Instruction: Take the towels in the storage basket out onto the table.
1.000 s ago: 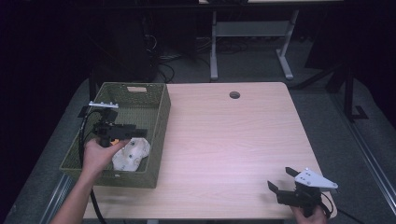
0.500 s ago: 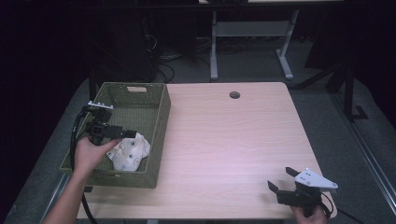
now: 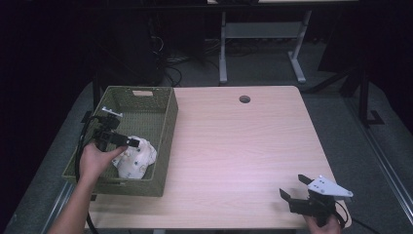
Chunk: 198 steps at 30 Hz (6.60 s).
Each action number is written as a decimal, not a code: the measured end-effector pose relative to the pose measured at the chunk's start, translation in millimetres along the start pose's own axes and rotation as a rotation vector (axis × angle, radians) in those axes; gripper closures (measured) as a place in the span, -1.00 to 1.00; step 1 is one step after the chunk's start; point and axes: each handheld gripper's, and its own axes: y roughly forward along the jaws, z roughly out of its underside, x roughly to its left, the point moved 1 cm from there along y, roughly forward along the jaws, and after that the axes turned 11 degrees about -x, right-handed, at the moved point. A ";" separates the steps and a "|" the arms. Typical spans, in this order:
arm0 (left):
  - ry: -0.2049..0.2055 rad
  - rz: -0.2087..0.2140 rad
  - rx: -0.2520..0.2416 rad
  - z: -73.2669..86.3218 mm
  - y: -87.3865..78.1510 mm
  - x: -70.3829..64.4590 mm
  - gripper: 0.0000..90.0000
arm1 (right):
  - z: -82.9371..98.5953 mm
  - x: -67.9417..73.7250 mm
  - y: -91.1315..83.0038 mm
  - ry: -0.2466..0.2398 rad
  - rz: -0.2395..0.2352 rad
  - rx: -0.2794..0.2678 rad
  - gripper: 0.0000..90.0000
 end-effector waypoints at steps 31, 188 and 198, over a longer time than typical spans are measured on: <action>0.172 -0.147 0.391 6.8 59.5 -10.9 0.01 | 0.2 -0.4 0.1 -0.001 -0.001 0.000 -0.70; -0.100 0.742 -0.233 -72.6 -58.8 -64.9 0.63 | -0.9 -2.3 -0.7 -0.009 0.023 -0.013 -0.70; -0.074 0.767 -0.212 -78.0 -46.3 -87.3 0.63 | -1.9 -0.7 -0.9 -0.010 0.021 -0.013 -0.70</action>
